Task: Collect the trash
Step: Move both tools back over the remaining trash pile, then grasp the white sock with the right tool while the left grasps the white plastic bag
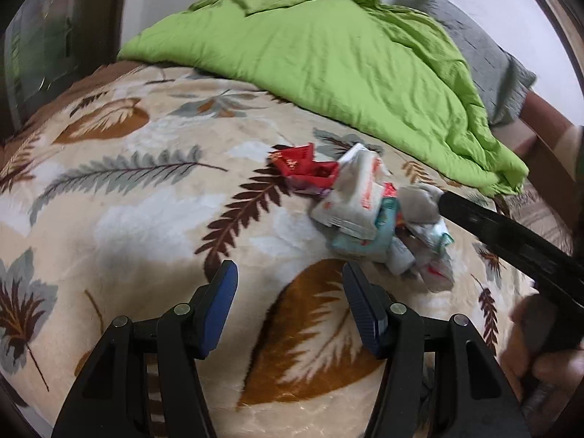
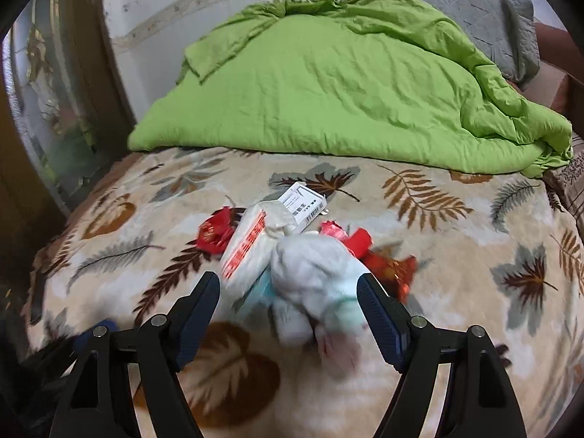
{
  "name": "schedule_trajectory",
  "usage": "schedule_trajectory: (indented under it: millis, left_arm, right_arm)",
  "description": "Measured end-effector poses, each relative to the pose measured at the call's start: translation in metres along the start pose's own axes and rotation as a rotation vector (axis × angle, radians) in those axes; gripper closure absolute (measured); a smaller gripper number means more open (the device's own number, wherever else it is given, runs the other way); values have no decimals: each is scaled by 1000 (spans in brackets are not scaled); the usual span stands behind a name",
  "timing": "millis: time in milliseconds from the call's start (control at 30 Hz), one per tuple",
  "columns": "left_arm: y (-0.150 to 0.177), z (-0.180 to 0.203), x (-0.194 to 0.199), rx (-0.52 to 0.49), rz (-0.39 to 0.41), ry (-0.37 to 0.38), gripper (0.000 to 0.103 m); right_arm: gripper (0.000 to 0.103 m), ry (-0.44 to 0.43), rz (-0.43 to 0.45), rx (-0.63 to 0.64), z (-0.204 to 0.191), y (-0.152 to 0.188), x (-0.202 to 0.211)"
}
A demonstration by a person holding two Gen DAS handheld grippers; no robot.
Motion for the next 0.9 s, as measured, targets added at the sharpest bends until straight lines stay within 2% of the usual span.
schedule_trajectory:
  millis: [33,100,167,233,400,467,600,733,900]
  left_arm:
    - [0,-2,-1,6,-1,-3,44]
    - [-1,-2,-1,0,2,-7,44]
    - [-1,-1,-1,-4,1,-4,44]
    - [-2,2,-2,-9,-1,5,44]
    - [-13,23,-9,-66,-6,58,44]
    - [-22,34,-17,-86,-16,102,44]
    - [-36,50,-45,-84,-76,186,44]
    - [-49,60,-76,-108,-110,163,44]
    - [-57,63,-112,-102,-149,147,46]
  right_arm:
    - [22,18,2,1,0,-1,-7]
    - [33,71,2,7,4,-1,-19]
    - [75,70,-24,-30,16,2,-29]
    - [85,59,-20,-72,27,5,-27]
    - [87,-16,70,-157,42,10,23]
    - [87,-37,104,-181,46,15,46]
    - [87,-78,150,-223,52,35,88]
    - [87,-98,154,-248,61,56,103]
    - [87,-118,143,-278,69,60,100]
Point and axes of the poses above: each gripper's, at about its wrist camera, not at the fingertips, and x roughly against the way its jaws point, z to its right, y to its underside, the point moved 8 cm from there along -x, roughly the way its jaws point, and after that the axes turned 7 degrees about -x, right-handed, at the moved point
